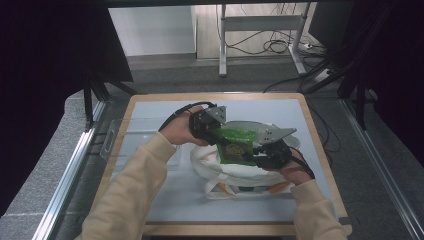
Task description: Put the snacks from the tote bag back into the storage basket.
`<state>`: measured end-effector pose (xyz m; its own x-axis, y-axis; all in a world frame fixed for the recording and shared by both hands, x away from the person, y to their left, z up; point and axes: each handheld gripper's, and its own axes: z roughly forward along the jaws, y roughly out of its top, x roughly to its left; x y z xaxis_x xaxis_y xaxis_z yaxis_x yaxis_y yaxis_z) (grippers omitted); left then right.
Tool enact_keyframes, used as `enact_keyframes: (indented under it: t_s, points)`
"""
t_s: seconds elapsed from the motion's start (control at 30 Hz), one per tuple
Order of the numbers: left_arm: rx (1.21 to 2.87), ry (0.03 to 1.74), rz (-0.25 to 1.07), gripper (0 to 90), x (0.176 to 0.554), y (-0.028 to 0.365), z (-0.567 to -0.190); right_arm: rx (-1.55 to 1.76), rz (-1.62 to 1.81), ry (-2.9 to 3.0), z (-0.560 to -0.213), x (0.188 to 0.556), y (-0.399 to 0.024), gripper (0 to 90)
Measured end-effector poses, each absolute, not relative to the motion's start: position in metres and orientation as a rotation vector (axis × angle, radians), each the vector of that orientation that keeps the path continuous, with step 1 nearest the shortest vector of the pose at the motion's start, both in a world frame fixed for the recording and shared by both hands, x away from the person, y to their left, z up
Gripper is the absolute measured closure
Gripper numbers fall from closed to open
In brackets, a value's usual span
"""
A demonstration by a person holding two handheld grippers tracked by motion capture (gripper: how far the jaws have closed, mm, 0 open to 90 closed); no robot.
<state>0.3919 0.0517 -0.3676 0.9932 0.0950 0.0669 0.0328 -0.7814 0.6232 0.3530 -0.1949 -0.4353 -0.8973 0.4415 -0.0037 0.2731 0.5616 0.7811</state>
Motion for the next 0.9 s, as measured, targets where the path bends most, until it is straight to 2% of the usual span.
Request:
enact_keyframes:
  t_s: [0.17,0.33,0.5,0.9]
  points:
    - [2.458,0.089,0.122,74.9,0.392,0.054,-0.366,0.602,1.27,2.581,-0.434,0.352,-0.195,66.0]
    - [2.434,0.117,0.14,75.5,0.393,0.059,-0.363,0.632,1.3,2.54,-0.432,0.351,-0.2,52.4]
    - [2.412,0.138,0.165,75.6,0.392,0.068,-0.357,0.658,1.363,2.503,-0.427,0.348,-0.208,43.2]
    - [2.358,0.188,0.2,75.6,0.387,0.096,-0.339,0.711,1.393,2.482,-0.427,0.345,-0.216,37.4]
